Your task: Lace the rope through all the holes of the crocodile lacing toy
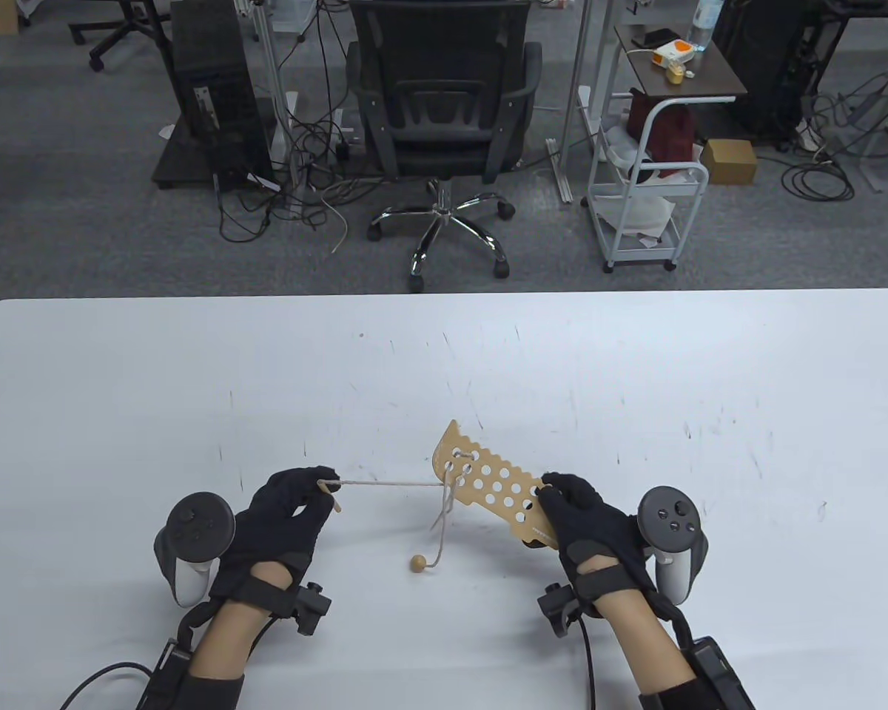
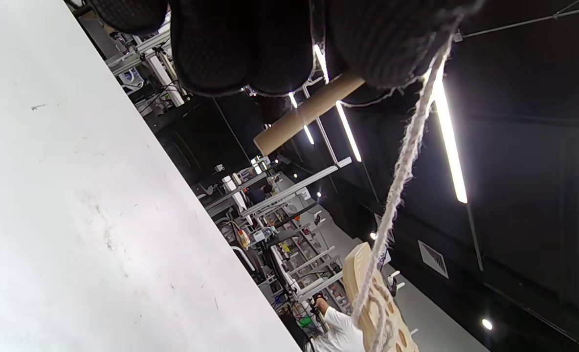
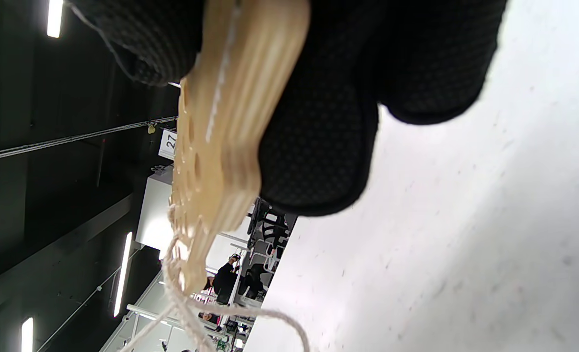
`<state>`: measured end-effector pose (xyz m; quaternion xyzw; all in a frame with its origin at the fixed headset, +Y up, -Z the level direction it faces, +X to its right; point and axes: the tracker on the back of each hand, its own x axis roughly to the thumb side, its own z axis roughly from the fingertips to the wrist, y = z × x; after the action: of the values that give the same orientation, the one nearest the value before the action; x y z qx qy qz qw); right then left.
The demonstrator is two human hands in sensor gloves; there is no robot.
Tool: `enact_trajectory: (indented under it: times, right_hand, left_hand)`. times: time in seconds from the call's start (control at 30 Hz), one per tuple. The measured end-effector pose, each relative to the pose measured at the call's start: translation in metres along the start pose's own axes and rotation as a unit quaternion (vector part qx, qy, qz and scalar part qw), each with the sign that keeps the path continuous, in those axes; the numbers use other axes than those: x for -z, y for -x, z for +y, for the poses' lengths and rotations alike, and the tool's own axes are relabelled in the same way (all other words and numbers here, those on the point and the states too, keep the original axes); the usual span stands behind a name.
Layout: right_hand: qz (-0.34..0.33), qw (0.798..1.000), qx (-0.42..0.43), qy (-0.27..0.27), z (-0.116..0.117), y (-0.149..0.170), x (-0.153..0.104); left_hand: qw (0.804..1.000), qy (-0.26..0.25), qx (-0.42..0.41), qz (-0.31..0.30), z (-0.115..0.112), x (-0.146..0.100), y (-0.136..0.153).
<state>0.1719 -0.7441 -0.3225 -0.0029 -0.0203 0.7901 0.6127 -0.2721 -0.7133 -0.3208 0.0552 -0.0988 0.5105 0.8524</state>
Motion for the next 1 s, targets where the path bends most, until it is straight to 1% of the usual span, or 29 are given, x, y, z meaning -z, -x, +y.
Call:
enact_trajectory:
  times: [0.47,1.0]
  right_hand:
    - [0.016,0.999,-0.013,0.028,-0.013,0.007,0.008]
    - [0.039,0.998,-0.005,0.057,-0.029,0.016,0.014]
  left_hand:
    - [0.999,-0.039,-0.02,-0.001,0.016,-0.002,0.0]
    - [0.995,-0.092,-0.048,0.003,0.038,-0.006,0.001]
